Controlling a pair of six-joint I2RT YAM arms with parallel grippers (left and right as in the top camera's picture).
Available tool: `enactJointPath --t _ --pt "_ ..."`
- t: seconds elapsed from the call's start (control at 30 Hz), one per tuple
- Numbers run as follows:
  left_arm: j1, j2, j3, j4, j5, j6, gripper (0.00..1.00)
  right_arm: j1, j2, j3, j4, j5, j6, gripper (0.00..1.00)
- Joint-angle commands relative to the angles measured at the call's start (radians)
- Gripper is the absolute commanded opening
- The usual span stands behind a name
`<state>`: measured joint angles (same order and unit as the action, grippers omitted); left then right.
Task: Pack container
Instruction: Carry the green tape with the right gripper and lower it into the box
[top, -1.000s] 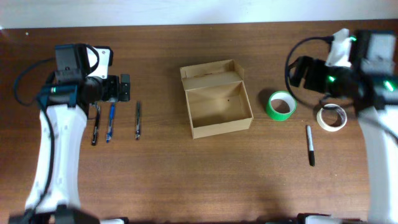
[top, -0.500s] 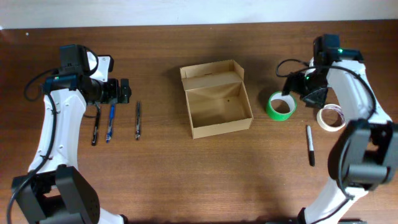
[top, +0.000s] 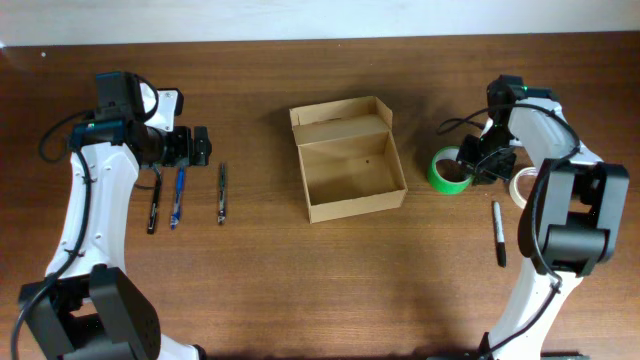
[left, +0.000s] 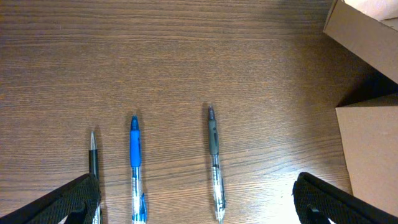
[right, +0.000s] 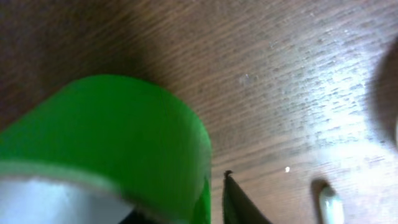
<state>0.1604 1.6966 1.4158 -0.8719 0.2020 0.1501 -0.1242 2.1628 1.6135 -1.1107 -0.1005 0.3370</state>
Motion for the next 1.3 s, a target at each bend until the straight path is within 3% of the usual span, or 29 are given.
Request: enactJointPath --t 0.0,0.2,0.4,0.57,0.67,0.93,1.27 --pt "0.003 0.011 0.023 0.0 0.015 0.017 0.99 -0.007 0.023 -0.01 0.014 0.01 0.013 0.04" --pt "0.003 0.011 0.023 0.0 0.015 0.017 0.99 -0.006 -0.039 0.051 -0.032 -0.005 0.012 0.04" --pt "0.003 0.011 0.023 0.0 0.015 0.017 0.99 0.041 -0.215 0.273 -0.164 -0.08 -0.054 0.04" --pt "0.003 0.011 0.023 0.0 0.015 0.017 0.99 0.215 -0.364 0.499 -0.239 -0.051 -0.18 0.04" --pt "0.003 0.011 0.023 -0.001 0.015 0.017 0.99 0.348 -0.396 0.529 -0.243 0.037 -0.21 0.04" --pt "0.003 0.011 0.023 0.0 0.015 0.017 0.99 0.602 -0.303 0.496 -0.237 0.222 -0.237 0.04" --pt "0.003 0.011 0.023 0.0 0.015 0.016 0.99 0.623 -0.042 0.494 -0.219 0.162 -0.237 0.04"
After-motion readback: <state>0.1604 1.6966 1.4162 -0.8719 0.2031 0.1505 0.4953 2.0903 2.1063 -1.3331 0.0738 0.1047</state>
